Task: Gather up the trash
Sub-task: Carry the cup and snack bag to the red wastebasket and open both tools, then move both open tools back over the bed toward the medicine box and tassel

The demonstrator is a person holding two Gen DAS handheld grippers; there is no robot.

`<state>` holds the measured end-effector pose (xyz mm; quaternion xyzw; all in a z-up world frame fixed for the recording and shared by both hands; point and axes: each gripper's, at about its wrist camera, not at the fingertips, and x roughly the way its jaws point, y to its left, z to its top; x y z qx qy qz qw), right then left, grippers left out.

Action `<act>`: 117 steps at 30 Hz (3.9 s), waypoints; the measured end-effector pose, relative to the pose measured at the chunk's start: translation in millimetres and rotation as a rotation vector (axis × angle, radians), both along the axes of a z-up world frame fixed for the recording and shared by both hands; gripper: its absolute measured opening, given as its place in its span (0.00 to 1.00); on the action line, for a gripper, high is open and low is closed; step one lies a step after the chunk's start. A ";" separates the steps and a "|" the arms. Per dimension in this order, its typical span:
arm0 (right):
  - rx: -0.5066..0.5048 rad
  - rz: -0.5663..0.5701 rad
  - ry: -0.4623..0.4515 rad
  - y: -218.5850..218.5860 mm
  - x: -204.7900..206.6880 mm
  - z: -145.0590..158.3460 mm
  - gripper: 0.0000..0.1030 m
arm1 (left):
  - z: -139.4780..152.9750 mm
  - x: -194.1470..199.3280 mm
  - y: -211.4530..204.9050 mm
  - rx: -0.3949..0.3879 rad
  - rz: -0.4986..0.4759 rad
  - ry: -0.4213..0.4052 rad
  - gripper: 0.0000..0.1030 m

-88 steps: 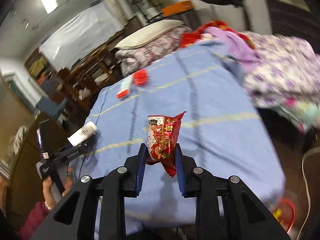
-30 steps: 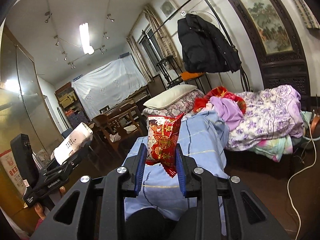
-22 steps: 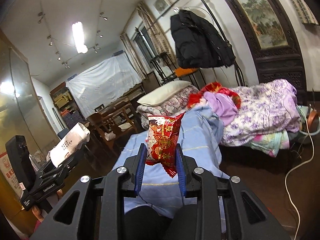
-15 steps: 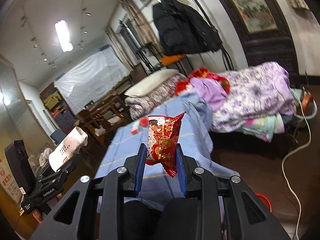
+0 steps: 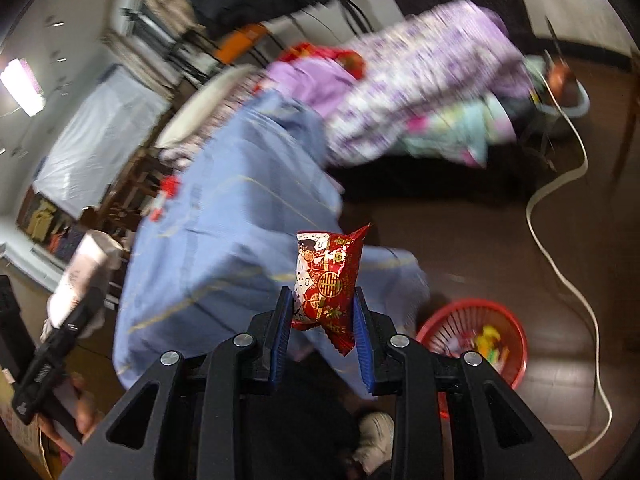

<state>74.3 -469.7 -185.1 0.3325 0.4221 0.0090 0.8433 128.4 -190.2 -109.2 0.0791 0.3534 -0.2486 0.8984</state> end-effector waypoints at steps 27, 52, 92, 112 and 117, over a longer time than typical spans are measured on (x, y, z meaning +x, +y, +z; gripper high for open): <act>0.060 -0.275 0.115 -116.0 -33.0 -61.9 0.66 | -121.0 -21.9 -211.7 0.309 -0.465 0.214 0.88; -0.095 -0.122 -0.124 -37.0 -38.1 69.0 0.74 | -13.2 -31.0 -96.8 0.124 -0.222 0.049 0.89; -0.219 0.202 -0.231 156.0 11.3 129.6 0.92 | 22.5 87.3 208.7 -0.057 0.404 0.016 0.93; -0.302 0.139 -0.085 132.2 59.9 83.9 0.92 | -52.4 329.8 207.4 -0.042 0.529 0.181 0.93; -0.306 0.122 -0.053 127.3 68.9 77.1 0.92 | -70.4 362.4 213.7 -0.093 0.569 0.217 0.89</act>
